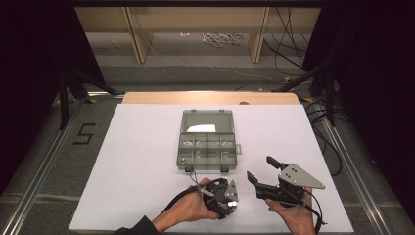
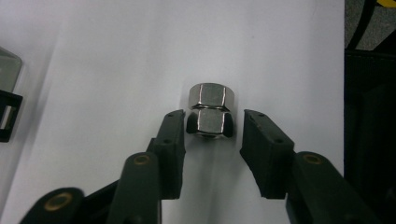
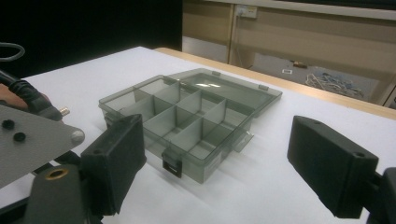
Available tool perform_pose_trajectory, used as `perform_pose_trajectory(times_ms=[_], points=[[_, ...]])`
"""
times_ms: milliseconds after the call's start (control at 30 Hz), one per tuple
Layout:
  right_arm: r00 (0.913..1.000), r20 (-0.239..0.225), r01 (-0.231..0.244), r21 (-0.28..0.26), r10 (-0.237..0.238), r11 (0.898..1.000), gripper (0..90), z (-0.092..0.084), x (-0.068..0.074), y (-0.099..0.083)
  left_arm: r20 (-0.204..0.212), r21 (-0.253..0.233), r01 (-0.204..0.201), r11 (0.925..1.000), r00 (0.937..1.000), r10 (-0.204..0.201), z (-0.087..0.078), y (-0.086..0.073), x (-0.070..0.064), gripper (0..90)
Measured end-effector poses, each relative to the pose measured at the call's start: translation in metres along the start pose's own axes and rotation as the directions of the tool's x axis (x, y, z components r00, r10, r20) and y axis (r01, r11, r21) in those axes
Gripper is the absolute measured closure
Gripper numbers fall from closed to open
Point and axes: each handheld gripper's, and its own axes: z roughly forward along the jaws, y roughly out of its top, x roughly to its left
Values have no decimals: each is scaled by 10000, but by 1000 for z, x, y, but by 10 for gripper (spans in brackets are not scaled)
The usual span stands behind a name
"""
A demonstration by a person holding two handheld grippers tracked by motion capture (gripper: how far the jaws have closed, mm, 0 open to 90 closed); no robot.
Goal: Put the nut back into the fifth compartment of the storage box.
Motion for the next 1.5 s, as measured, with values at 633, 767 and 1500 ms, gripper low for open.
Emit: perform_pose_trajectory(times_ms=[633,767,1500], points=[[9999,98,51,162,-53,9999,209,-1,-1,1,36,103,102,9999,9999,-102,-4,-1,0,675],[9999,90,70,154,-71,9999,210,-1,-1,1,-37,-7,147,9999,9999,-147,-9,-2,2,675],[10000,49,-23,209,22,9998,214,-2,-1,1,-585,-232,527,9983,9968,-540,-52,-16,26,676]])
